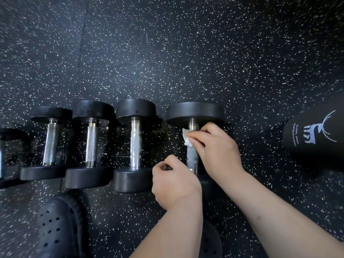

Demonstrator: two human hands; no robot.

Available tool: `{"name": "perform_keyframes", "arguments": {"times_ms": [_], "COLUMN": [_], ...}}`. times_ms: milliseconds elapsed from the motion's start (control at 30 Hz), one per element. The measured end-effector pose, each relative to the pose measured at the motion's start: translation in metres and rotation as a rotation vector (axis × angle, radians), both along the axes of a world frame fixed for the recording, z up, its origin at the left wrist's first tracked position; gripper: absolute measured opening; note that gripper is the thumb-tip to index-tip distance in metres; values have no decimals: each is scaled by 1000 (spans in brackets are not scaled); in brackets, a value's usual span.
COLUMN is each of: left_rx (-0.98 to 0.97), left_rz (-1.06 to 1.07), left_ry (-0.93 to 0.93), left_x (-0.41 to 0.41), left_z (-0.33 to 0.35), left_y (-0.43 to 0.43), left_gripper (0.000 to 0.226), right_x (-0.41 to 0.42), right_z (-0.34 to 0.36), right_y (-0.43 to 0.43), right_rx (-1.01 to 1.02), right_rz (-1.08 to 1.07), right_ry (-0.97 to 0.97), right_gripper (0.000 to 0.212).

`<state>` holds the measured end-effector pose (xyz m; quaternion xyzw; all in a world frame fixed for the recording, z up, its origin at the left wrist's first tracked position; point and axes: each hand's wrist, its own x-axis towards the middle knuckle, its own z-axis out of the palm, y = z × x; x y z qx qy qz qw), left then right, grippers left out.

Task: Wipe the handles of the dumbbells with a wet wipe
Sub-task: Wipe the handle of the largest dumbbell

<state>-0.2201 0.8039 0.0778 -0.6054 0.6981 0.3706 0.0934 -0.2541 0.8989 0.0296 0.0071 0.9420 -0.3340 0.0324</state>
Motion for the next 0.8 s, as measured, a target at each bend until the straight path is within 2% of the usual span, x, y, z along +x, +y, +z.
{"name": "perform_keyframes", "arguments": {"times_ms": [133,367,600,800], "left_rx": [-5,-26,-9,-15], "left_rz": [6,-17,-9,-13], "left_ry": [1,10,-1,3], "left_x": [1,3,3,3], "left_z": [0,1,1,0], "left_y": [2,2,1,1], "left_gripper": [36,47,44,44], "right_x": [6,-3,7,-3], "right_z": [-3,-3,-5,-7], "right_y": [13,3,19,-1], "right_rx": [-97,-14,-126,90], "right_rz": [-104,102,-20,133], "right_ry": [27,-50,4,-7], "right_gripper": [15,20,15,27]}}
